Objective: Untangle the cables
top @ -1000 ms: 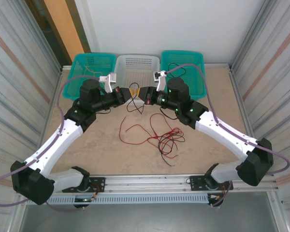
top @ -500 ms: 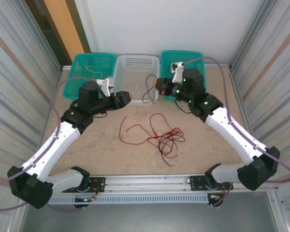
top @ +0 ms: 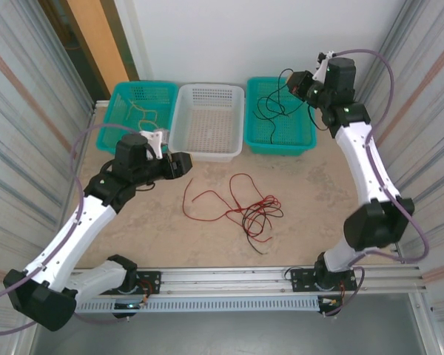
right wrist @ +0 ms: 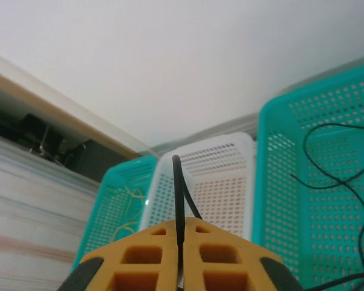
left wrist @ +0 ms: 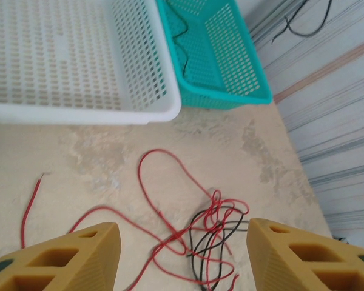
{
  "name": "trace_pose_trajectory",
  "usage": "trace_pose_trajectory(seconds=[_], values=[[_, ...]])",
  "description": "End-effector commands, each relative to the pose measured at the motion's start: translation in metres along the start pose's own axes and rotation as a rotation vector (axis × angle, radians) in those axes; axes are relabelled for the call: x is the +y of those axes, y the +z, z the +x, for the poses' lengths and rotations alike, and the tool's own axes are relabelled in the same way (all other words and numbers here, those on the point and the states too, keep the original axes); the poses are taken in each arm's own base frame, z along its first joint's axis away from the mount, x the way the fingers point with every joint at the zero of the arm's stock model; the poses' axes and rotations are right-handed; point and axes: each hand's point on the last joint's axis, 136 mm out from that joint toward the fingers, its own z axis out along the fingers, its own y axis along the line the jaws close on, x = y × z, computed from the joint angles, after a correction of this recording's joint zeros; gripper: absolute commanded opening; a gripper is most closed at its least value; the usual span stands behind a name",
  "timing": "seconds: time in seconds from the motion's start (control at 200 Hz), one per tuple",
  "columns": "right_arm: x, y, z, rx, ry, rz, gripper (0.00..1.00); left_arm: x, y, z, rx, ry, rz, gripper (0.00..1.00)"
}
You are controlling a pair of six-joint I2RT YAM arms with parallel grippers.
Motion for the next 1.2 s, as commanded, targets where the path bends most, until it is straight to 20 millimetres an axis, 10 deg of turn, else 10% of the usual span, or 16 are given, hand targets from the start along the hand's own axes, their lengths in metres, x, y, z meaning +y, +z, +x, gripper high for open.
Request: trace_pose_trajectory(seconds=[0.0,0.286,0.792,1.198], values=[[-0.023,0.019,0.006,0.084,0.063,0.028,0.31,0.010,0.003,0.015,0.062,0.024,-0.024,0.58],[-0.039,0.001,0.059,0.178,0.018,0.106,0.52,0.031,0.022,0.046,0.194,0.012,-0.073,0.59],[-0.089,-0.119,0.271,0.359,-0.070,0.337,0.52,0.015,0.135,0.134,0.542,-0.136,0.018,0.56],[-0.078,-0.127,0.271,0.340,-0.091,0.302,0.53,0.015,0.180,0.162,0.629,-0.294,0.031,0.46]])
